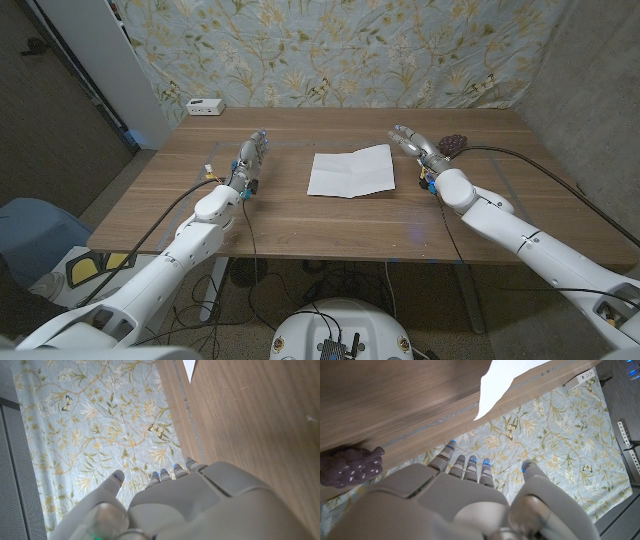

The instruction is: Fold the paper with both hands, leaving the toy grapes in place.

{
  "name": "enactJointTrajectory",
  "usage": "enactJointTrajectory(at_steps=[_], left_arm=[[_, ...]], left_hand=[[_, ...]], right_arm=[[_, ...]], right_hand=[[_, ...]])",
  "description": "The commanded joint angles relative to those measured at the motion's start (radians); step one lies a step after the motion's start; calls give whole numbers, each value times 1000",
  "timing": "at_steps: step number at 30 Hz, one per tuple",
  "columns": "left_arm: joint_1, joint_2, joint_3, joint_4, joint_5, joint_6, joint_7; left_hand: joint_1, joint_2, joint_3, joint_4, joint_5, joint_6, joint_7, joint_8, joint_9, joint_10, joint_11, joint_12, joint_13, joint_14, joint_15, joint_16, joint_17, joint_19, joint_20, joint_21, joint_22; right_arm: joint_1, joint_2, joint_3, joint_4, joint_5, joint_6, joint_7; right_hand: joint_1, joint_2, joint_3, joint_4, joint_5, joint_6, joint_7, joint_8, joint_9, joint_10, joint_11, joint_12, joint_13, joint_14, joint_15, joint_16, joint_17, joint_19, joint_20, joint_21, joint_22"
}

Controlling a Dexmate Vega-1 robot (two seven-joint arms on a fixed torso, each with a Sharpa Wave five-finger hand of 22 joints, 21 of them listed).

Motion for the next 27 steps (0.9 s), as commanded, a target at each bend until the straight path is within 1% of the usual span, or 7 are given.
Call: enactJointTrajectory(at_steps=[1,5,10,18,19,27], left_arm=[[-20,-10,9,30,-3,0,-22],[-29,-13,12,42,-4,0,-31],[-38,-17,14,56,-6,1,-38],[-50,-22,15,74,-6,1,-43],[-51,-23,15,76,-8,1,-45],[-56,-24,17,83,-7,5,-47]], left_hand=[[-5,59,1,-8,7,-126,-2,6,2,-140,-1,3,5,-174,-15,4,3,2,0,-1,4],[-5,58,1,-8,7,-126,-2,6,2,-140,2,3,5,-174,-15,4,3,2,0,-2,4],[-6,58,1,-8,8,-127,-1,6,2,-141,3,2,5,-174,-16,4,3,3,-1,-2,4],[-6,58,0,-8,8,-127,0,6,2,-140,5,3,5,-175,-16,4,3,3,-2,-3,4],[-6,58,0,-8,8,-127,0,6,2,-140,4,3,5,-175,-16,4,3,3,-2,-3,4],[-6,58,-1,-8,8,-128,-1,6,2,-142,2,2,5,-176,-16,4,3,3,-3,-5,4]], right_arm=[[3,-24,-31,-58,-80,-96,8],[11,-27,-48,-68,-111,-124,13],[28,-27,-70,-70,-146,-148,30],[53,-17,-97,-54,-183,-161,50],[56,-16,-101,-52,-188,-161,51],[71,-14,-127,-53,-228,-166,70]], right_hand=[[5,11,10,-3,-3,13,1,4,1,6,-9,3,2,2,-7,4,1,9,-4,4,4],[7,12,12,-4,-5,16,1,5,2,7,-10,3,2,2,-8,3,1,9,-5,4,4],[14,16,18,-7,-7,21,-1,6,2,5,-14,1,2,1,-20,2,1,9,-9,3,4],[21,19,23,-10,-10,25,-3,6,2,6,-20,1,2,3,-25,2,1,10,-13,3,4],[23,19,23,-11,-11,25,-4,5,2,6,-18,0,3,3,-26,2,1,10,-13,3,4],[31,22,28,-15,-14,28,-6,5,2,6,-23,-1,3,2,-30,1,0,11,-17,2,4]])
